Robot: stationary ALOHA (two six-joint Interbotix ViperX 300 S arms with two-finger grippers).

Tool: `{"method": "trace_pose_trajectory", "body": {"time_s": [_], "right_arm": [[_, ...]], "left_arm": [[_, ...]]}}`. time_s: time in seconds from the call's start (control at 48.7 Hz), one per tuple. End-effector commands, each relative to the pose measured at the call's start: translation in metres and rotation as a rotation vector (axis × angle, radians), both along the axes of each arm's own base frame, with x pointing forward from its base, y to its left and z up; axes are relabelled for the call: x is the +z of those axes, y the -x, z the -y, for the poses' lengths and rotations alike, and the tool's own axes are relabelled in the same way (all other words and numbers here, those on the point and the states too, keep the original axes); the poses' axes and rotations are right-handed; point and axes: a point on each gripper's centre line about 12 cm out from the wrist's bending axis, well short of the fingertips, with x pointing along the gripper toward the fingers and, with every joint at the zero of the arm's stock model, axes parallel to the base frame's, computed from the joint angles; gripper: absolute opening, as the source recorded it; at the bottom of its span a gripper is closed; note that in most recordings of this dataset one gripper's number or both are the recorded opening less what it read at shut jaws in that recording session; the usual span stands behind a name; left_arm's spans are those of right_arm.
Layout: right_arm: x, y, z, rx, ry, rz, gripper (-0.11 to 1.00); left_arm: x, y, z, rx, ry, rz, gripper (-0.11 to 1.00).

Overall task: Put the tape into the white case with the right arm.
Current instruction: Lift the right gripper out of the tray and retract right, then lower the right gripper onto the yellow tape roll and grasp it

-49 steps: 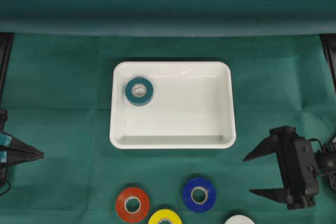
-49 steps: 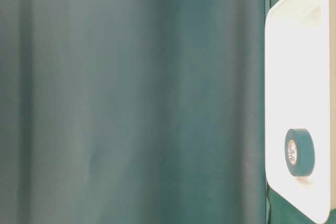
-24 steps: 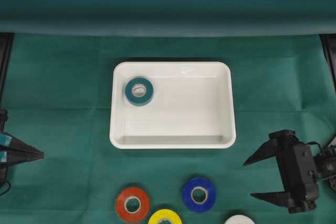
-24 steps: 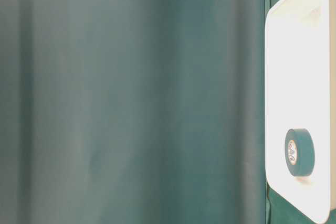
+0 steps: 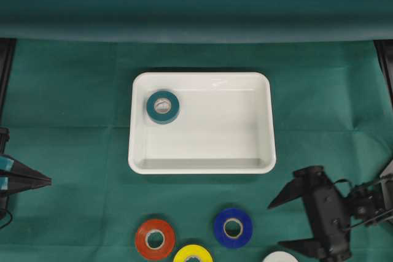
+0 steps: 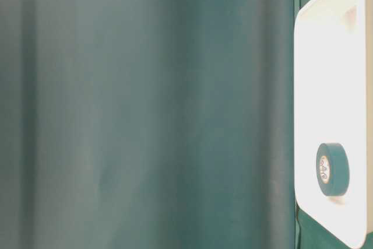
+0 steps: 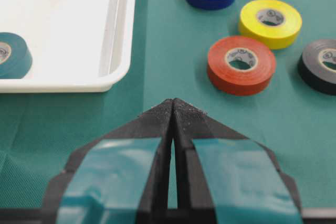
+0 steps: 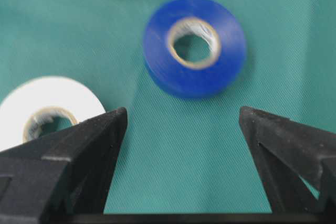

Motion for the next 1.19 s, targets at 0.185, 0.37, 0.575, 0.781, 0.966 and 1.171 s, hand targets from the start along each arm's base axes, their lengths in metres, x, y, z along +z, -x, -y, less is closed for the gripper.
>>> {"method": "trace_pose_trajectory", "body": {"time_s": [0.185, 0.37, 0.575, 0.781, 0.966, 1.171], "right_arm": [[0.004, -0.048, -0.027, 0.054, -0.002, 0.015, 0.59], [-0.001, -0.078, -0.046, 0.09, 0.001, 0.013, 0.59], [-0.009, -0.106, -0.063, 0.114, 0.003, 0.008, 0.59], [-0.017, -0.129, -0.079, 0.133, 0.004, 0.01, 0.59], [-0.019, -0.143, -0.089, 0.144, 0.001, 0.019, 0.59], [-0.02, -0.146, -0.09, 0.144, 0.002, 0.018, 0.59]], "left_arm": [[0.005, -0.001, 0.0, 0.002, 0.002, 0.014, 0.0], [0.004, -0.001, 0.0, 0.002, 0.002, 0.011, 0.0], [0.004, -0.001, 0.0, 0.002, 0.002, 0.011, 0.0], [0.004, -0.001, 0.0, 0.002, 0.003, 0.009, 0.0], [0.004, -0.001, 0.0, 0.002, 0.003, 0.011, 0.0], [0.004, -0.001, 0.0, 0.002, 0.003, 0.009, 0.0]]}}
